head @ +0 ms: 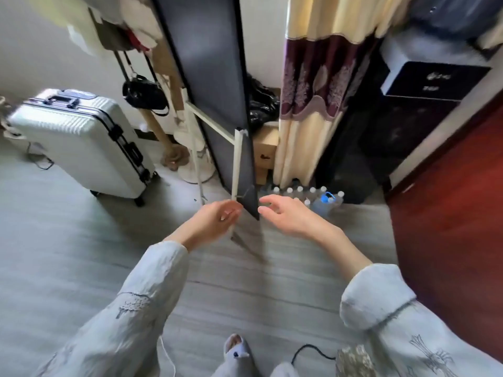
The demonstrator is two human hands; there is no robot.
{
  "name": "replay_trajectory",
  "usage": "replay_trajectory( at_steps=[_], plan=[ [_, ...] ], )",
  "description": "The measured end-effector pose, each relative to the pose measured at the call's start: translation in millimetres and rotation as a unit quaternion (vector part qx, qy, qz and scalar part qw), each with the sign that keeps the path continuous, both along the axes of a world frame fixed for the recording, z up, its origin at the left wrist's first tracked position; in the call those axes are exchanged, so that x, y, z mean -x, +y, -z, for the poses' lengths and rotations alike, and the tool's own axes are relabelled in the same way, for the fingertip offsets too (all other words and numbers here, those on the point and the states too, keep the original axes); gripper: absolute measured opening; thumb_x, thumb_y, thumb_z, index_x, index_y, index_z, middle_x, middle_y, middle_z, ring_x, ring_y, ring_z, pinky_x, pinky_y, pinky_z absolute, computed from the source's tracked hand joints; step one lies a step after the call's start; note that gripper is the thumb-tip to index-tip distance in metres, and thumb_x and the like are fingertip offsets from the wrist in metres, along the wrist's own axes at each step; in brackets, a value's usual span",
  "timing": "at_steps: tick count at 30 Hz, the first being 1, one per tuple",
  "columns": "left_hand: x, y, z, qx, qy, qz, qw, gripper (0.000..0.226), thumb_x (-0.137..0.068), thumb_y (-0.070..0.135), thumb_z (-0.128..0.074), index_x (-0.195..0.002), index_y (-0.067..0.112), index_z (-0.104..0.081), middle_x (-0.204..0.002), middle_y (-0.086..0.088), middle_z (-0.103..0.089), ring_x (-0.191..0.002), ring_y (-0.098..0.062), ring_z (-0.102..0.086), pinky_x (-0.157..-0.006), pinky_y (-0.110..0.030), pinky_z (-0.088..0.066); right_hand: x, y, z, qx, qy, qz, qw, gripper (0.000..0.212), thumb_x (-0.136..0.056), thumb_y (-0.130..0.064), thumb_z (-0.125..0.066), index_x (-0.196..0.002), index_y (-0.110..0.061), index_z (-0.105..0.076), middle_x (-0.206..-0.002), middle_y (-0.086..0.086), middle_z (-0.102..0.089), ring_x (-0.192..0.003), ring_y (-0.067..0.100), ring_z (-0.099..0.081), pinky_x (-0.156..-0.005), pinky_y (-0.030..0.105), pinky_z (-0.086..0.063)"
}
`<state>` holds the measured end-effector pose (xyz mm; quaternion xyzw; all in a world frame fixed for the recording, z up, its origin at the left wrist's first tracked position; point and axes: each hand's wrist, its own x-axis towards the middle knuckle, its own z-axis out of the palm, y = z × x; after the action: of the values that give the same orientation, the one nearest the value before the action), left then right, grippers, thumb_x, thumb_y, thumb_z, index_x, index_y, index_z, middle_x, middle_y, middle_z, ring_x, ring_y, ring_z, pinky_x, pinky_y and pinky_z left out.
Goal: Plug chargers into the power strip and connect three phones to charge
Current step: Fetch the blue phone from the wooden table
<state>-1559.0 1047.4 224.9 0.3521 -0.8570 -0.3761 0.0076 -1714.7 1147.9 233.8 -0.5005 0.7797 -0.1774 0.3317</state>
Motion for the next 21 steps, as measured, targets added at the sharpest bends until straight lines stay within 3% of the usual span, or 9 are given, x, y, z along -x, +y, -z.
replay_trajectory(
  at_steps=[4, 8, 12, 17, 21],
  plan=[
    [-66.8, -72.8, -15.3, 0.014, 0.034, -0.107, 0.994, 0.029, -0.093, 0.023, -0.047, -0.118, 0.012, -0.059, -0.112, -0.006, -0.067, -0.095, -0.016, -0.059, -0.077, -0.014, -0.037, -46.5, -97.3, -9.2, 0.021, -0.003, -0.086, 0.996, 0.042, -0.09, -0.041, -0.043, -0.127, -0.022, -0.048, -0.121, 0.004, -0.06, -0.113, 0.021, -0.053, -0.089, 0.026, -0.036],
    [-133.0, -117.9, -21.8, 0.006, 0.064, -0.223, 0.973, 0.027, -0.093, 0.023, -0.048, -0.115, 0.015, -0.06, -0.11, -0.002, -0.067, -0.095, -0.016, -0.061, -0.079, -0.018, -0.041, -95.5, -175.3, -20.2, 0.021, -0.007, -0.194, 0.981, 0.043, -0.091, -0.04, -0.042, -0.129, -0.021, -0.046, -0.123, 0.005, -0.059, -0.108, 0.017, -0.055, -0.085, 0.022, -0.037],
    [-193.5, -159.0, -22.6, -0.007, 0.086, -0.31, 0.947, 0.026, -0.092, 0.022, -0.049, -0.115, 0.015, -0.061, -0.111, -0.004, -0.067, -0.1, -0.02, -0.062, -0.091, -0.03, -0.047, -144.8, -250.8, -31.6, 0.044, -0.017, -0.261, 0.964, 0.043, -0.091, -0.04, -0.042, -0.13, -0.022, -0.045, -0.12, 0.003, -0.061, -0.104, 0.017, -0.057, -0.088, 0.029, -0.044],
    [-255.4, -228.6, -18.5, 0.007, 0.094, -0.389, 0.916, 0.025, -0.092, 0.021, -0.05, -0.113, 0.016, -0.062, -0.109, -0.002, -0.066, -0.09, -0.013, -0.058, -0.074, -0.013, -0.04, -211.9, -342.0, -28.6, 0.039, -0.041, -0.337, 0.94, 0.042, -0.091, -0.038, -0.042, -0.13, -0.022, -0.045, -0.119, -0.001, -0.062, -0.104, 0.015, -0.058, -0.081, 0.024, -0.045],
    [-303.1, -312.9, -18.6, 0.028, 0.087, -0.43, 0.898, 0.026, -0.093, 0.023, -0.049, -0.114, 0.017, -0.061, -0.108, 0.0, -0.065, -0.091, -0.011, -0.057, -0.077, -0.012, -0.037, -260.9, -440.9, -30.8, 0.057, -0.037, -0.379, 0.923, 0.039, -0.092, -0.036, -0.044, -0.128, -0.02, -0.047, -0.117, 0.001, -0.063, -0.107, 0.018, -0.057, -0.088, 0.026, -0.042]
  ],
)
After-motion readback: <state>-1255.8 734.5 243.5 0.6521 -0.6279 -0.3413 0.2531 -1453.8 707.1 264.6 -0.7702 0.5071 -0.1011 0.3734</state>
